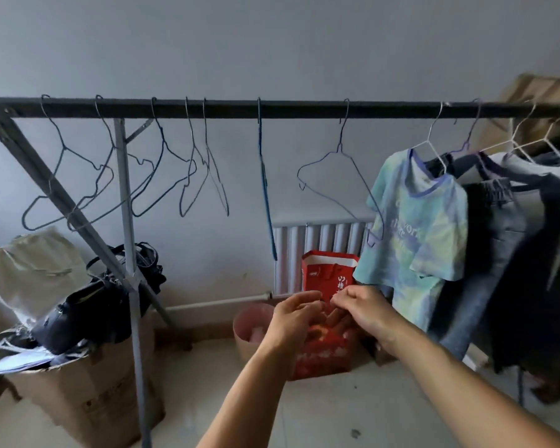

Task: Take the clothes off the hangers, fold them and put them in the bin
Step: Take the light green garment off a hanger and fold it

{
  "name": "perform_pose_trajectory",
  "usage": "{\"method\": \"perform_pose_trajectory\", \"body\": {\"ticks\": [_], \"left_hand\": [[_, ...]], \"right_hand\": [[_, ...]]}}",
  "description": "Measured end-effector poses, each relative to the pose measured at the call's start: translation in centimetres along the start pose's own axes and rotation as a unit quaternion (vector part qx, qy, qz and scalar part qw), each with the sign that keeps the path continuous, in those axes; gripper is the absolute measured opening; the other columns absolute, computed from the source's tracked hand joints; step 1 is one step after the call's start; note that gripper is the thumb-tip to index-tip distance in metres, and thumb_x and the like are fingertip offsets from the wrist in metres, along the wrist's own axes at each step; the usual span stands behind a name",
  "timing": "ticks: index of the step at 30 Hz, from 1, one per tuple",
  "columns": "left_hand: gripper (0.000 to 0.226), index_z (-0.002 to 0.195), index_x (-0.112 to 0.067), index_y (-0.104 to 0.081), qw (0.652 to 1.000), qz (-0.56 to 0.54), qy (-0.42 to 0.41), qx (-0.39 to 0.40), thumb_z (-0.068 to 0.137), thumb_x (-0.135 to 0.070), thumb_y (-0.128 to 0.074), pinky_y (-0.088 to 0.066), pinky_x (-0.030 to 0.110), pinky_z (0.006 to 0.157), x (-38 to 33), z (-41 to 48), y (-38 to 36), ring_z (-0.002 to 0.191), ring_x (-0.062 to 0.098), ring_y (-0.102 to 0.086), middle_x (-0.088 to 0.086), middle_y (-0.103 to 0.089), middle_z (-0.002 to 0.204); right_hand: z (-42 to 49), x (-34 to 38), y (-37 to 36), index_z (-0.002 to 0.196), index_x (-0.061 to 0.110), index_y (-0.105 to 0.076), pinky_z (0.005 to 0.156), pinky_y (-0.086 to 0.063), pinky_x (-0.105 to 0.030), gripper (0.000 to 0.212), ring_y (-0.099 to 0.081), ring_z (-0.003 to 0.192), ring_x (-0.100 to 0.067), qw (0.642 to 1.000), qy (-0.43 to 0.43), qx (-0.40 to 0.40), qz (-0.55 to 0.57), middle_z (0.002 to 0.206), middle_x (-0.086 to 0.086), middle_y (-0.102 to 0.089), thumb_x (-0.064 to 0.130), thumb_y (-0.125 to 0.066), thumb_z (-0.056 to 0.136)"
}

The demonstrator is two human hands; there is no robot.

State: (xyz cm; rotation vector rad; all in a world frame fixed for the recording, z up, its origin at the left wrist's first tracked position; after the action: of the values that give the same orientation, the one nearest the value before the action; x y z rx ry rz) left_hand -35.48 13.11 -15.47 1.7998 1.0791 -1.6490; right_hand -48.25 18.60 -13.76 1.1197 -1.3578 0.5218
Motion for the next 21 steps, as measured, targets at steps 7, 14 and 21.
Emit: {"method": "perform_pose_trajectory", "body": {"ticks": [7,14,21], "left_hand": [[0.019,0.112,-0.018,-0.066,0.997,0.038,-0.042,0.046,0.094,-0.02,-0.063,-0.058,0.028,0.077,-3.6,1.6,-7.8,0.098,0.023,-0.068,0.007,-0.072,0.106],[0.025,0.122,-0.015,-0.063,0.988,0.069,-0.069,0.122,0.098,-0.022,-0.056,-0.055,0.026,0.079,-6.2,2.2,-15.4,0.096,0.018,-0.068,0.006,-0.07,0.115],[0.029,0.126,-0.012,-0.06,0.984,0.086,-0.103,0.121,0.098,-0.019,-0.057,-0.055,0.031,0.083,-9.1,3.8,-20.9,0.093,0.016,-0.064,0.014,-0.066,0.122]], "right_hand": [[2.2,3.4,12.1,0.074,0.006,-0.059,0.033,-0.029,-0.015,0.024,-0.045,0.033,-0.013,0.981,0.104,-0.161,-0.009,0.055,-0.009,-0.063,0.016,-0.051,0.094],[4.8,7.3,21.6,0.068,0.008,-0.055,0.062,-0.046,-0.038,0.025,-0.055,0.062,-0.03,0.919,0.195,-0.328,-0.093,0.068,-0.009,-0.065,0.022,-0.052,0.088],[8.6,8.3,27.1,0.128,0.0,-0.042,0.098,-0.038,-0.051,0.05,-0.038,0.129,-0.041,0.87,0.094,-0.376,-0.304,0.137,-0.025,-0.042,0.035,-0.053,0.094]]}}
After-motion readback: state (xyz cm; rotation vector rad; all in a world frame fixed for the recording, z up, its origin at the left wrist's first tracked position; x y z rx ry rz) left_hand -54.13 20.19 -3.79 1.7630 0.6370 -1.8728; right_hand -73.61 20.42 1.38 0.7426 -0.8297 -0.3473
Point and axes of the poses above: each hand's wrist, its own z-axis towards the middle knuckle, its own y-axis out of the back of the hand, x = y × z, the point moved 7 cm from there along z, towards the middle knuckle
